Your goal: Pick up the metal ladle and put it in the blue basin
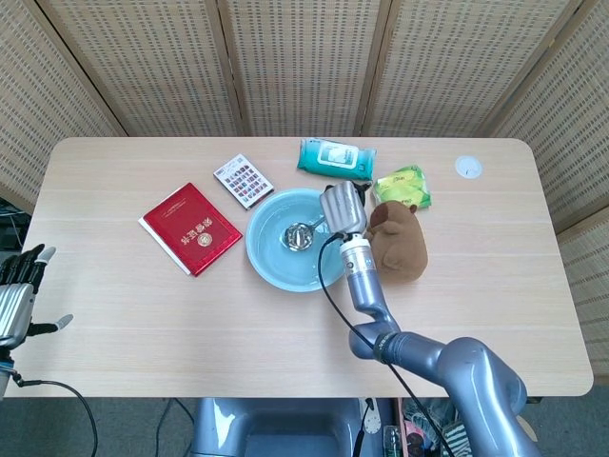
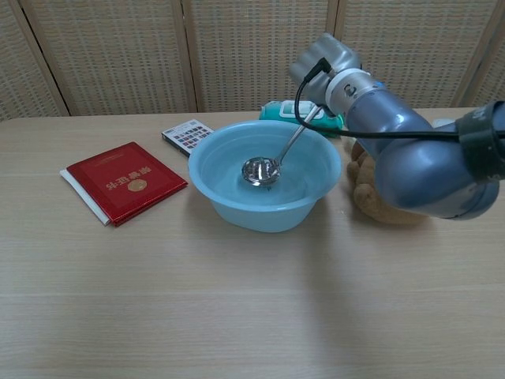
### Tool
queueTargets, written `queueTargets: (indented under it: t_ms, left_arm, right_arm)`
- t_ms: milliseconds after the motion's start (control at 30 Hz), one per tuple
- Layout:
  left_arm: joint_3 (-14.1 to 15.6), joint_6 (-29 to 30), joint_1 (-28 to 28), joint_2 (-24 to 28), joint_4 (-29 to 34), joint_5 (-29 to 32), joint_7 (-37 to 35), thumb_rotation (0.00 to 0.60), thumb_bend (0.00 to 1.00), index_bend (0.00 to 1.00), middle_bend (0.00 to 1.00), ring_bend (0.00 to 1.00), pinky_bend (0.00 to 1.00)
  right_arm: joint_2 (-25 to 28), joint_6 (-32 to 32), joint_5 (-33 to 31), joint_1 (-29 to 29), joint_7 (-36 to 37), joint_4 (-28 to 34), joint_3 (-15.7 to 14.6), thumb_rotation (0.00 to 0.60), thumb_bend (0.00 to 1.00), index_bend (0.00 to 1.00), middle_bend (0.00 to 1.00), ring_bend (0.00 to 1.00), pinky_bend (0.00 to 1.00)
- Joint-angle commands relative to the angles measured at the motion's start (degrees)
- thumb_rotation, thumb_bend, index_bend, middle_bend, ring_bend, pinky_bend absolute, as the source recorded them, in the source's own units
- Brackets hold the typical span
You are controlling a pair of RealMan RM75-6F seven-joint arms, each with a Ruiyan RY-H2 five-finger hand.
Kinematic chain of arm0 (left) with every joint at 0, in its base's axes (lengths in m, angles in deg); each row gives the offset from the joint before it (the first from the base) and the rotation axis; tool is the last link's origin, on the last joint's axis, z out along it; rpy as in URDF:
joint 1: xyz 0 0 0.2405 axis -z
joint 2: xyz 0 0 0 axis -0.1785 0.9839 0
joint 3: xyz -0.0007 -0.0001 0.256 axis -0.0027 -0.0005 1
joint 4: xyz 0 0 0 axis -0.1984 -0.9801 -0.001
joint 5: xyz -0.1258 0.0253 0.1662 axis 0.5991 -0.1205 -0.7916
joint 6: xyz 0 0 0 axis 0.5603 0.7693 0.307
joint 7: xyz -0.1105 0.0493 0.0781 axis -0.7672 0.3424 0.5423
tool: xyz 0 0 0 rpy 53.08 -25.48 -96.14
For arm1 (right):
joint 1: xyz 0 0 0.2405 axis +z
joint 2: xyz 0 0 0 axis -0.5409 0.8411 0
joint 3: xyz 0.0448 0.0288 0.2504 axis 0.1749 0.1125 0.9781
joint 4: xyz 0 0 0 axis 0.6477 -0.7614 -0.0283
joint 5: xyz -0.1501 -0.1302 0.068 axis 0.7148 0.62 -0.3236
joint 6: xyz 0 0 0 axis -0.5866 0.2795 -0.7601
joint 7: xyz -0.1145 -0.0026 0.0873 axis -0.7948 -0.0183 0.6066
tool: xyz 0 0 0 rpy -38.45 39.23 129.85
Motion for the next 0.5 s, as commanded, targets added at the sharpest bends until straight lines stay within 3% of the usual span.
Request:
queueTargets:
  t_ms: [33,500]
  left_arm:
    - [0.04,-0.03,0.02,0.01,0.07,-0.03,-0.05,0.6,0.0,0.0,0.0,0.0,0.0]
    - [0.09,-0.11,0.09,0.09,0.07,-0.06,-0.35,0.6,0.0,0.0,0.0,0.0,0.0]
  right_arm:
    - [-0.99,-0.19,0.35,-0.63,-4.78,-0.48,-0.19,0.6,0.88,0.73,0.9,0.86,1.0]
    - [-0.06,1.8,-4.81,-2.1,-16.67,9.49,4.19,0.6,0.89,0.74,0.9,0.86,1.0]
